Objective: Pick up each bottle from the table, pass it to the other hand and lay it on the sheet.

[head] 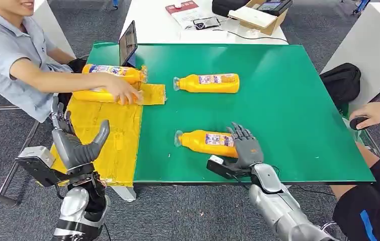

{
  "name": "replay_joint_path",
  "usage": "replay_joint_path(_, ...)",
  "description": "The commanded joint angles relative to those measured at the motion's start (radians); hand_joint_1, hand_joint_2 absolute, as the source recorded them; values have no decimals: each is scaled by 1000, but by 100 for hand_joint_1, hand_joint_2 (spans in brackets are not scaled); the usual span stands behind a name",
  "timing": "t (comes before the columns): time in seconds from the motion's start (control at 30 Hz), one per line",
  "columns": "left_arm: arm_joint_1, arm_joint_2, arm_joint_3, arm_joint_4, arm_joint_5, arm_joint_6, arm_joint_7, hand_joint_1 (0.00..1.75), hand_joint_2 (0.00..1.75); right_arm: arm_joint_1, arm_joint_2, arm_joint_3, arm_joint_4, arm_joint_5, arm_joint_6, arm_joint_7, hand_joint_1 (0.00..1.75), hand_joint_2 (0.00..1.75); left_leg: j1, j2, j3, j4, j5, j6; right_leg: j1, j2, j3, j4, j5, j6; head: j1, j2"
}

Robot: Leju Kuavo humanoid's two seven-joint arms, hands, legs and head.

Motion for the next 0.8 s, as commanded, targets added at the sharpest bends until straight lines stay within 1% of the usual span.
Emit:
replay_joint_path(0.03,-80,33,-26,125,-7,-7,16,0,175,-135,41,6,232,-27,99,23,0,175,0,1,2,0,0,-1,0,1,2,0,0,-1,0,0)
replay_joint_path(0.07,-85,35,-29,135,-5,-14,23,0,175,-149,45,8,250,-26,119,34,0,175,0,1,4,0,-1,-1,0,2,3,0,-1,-2,0,0)
replay_joint_path(0.1,-92,35,-30,147,-1,-19,29,0,175,-166,48,22,270,-5,115,62,0,175,0,1,3,0,0,-1,0,1,2,0,0,-2,0,0)
replay_joint_path(0.17,-105,39,-34,166,8,-37,45,0,175,-203,59,15,310,-17,187,89,0,175,0,2,4,0,-1,-1,0,2,3,0,0,-2,0,0)
replay_joint_path(0.2,-109,42,-37,176,21,-56,63,0,175,-219,64,-3,328,-41,249,100,0,175,0,2,3,0,0,-1,0,2,2,1,0,-2,0,0)
replay_joint_path(0.23,-110,43,-37,184,23,-63,66,0,175,-228,63,-13,334,-55,281,100,0,175,0,1,3,0,0,-1,0,1,2,0,0,-1,0,0)
replay_joint_path(0.27,-123,45,-42,210,20,-72,65,0,175,-255,64,-18,362,-75,376,128,0,175,0,1,3,-1,0,0,0,1,2,0,1,-1,0,0)
replay_joint_path(0.3,-130,46,-45,221,18,-76,65,0,175,-268,60,-4,370,-66,407,138,0,175,0,1,4,-1,0,-1,0,1,4,0,0,-1,0,0)
replay_joint_path(0.33,-141,46,-47,238,22,-88,71,0,175,-287,56,12,391,-57,475,173,0,175,0,1,5,-1,1,0,0,0,4,0,0,-1,0,0)
replay_joint_path(0.37,-152,49,-54,259,35,-116,91,0,175,-297,50,30,395,-46,519,186,0,175,0,1,6,0,0,-1,0,1,5,0,0,-2,0,0)
replay_joint_path(0.4,-168,48,-58,288,40,-131,98,0,175,-309,44,31,400,-51,563,192,30,175,0,0,6,0,1,-1,0,0,6,0,0,-1,0,0)
replay_joint_path(0.43,-178,48,-62,305,39,-135,98,0,175,-320,42,31,407,-55,589,193,143,175,0,0,8,0,1,0,0,-1,6,-1,1,-1,0,0)
replay_joint_path(0.47,-184,50,-64,314,37,-137,98,0,175,-329,42,31,408,-57,601,192,169,175,0,-1,9,-1,1,-1,0,-1,7,-1,1,-2,0,0)
replay_joint_path(0.5,-192,51,-66,328,34,-139,96,0,175,-338,44,32,409,-59,621,188,175,175,0,-2,10,-1,1,0,0,-1,7,-1,1,-1,0,0)
replay_joint_path(0.53,-200,55,-68,339,34,-145,97,0,175,-351,45,31,413,-66,659,176,175,175,0,-1,10,-1,1,0,0,-1,7,-1,1,-1,0,0)
replay_joint_path(0.7,-209,64,-73,354,31,-160,102,0,175,-366,52,34,410,-70,689,179,175,175,0,-1,10,-1,3,0,0,0,9,-1,3,0,0,0)
replay_joint_path(0.8,-224,71,-88,384,28,-189,122,0,175,-364,45,25,414,-96,741,165,175,175,0,-1,10,-1,3,1,0,0,9,-1,2,1,0,0)
